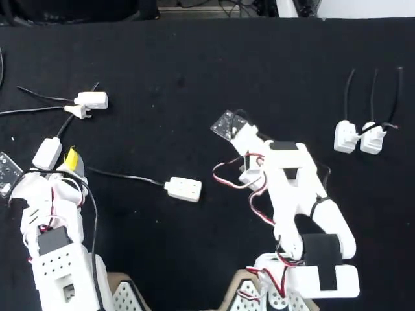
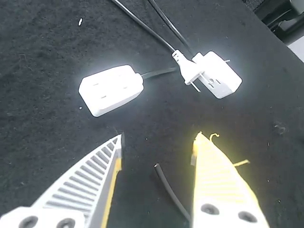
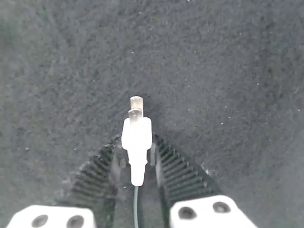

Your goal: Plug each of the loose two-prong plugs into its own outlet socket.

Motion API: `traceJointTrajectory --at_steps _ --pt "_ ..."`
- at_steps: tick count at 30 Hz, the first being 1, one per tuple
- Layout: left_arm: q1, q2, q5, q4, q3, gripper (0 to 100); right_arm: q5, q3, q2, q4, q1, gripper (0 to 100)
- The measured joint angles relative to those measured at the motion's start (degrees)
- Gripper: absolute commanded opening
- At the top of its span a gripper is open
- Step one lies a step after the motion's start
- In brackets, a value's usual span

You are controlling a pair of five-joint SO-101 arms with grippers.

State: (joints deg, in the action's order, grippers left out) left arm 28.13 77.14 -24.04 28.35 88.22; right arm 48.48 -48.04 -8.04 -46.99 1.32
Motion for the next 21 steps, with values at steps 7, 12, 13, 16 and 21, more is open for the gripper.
traceJointTrajectory --at_steps 7,12,13,16,21 --pt "0.0 0.0 0.0 0.0 0.0 24 0.0 0.4 3.6 0.6 0.0 1.0" --pt "0.0 0.0 0.0 0.0 0.0 24 0.0 1.2 4.0 0.6 -0.1 1.0" --pt "0.0 0.0 0.0 0.0 0.0 24 0.0 1.3 4.0 0.5 -0.1 1.0" --pt "0.0 0.0 0.0 0.0 0.0 24 -1.2 1.3 1.9 -1.1 -0.7 1.0" --pt "-4.7 0.0 2.7 0.0 0.0 24 -6.6 1.3 -10.0 -10.6 0.3 1.0"
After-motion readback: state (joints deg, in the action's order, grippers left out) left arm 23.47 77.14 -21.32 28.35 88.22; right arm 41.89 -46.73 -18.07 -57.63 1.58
